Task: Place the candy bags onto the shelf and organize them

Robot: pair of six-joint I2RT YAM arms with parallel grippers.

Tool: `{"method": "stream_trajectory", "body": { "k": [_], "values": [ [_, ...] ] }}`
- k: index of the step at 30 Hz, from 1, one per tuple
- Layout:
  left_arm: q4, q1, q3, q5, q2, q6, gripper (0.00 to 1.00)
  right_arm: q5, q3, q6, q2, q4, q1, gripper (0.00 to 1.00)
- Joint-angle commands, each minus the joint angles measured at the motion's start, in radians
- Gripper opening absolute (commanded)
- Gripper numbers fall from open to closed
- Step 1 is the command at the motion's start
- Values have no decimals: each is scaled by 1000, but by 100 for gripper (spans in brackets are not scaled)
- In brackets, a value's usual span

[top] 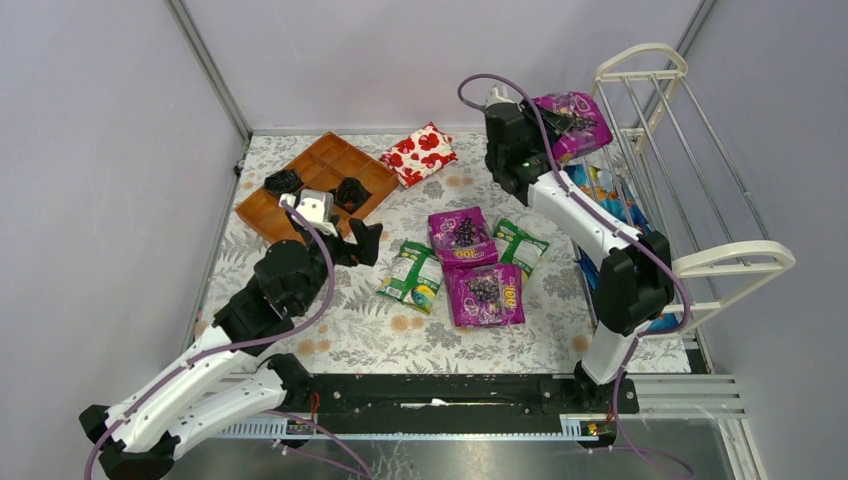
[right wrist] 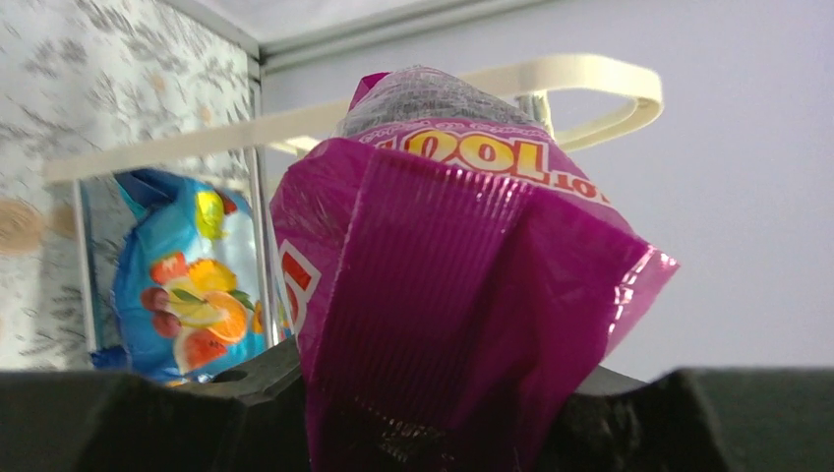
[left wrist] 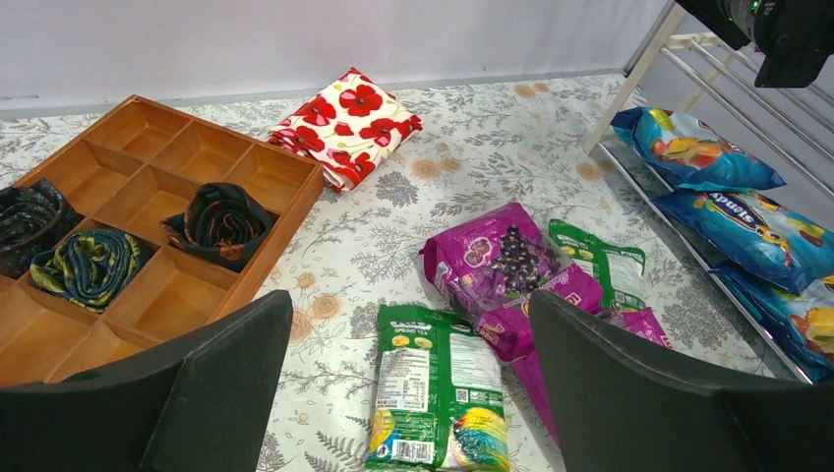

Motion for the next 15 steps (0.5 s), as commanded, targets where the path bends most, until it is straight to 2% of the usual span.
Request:
{"method": "stream_trajectory", "body": {
  "k": [1, 6, 15],
  "values": [
    [53, -8, -5, -26, -13, 21, 95, 51, 43, 15, -23, -64, -50, 29],
    [52, -17, -6, -31, -13, 23, 95, 39, 31, 58, -14, -113, -107, 29],
    [50, -27, -6, -30, -8, 24, 96, 31, -23, 56, -20, -103, -163, 29]
  ]
}}
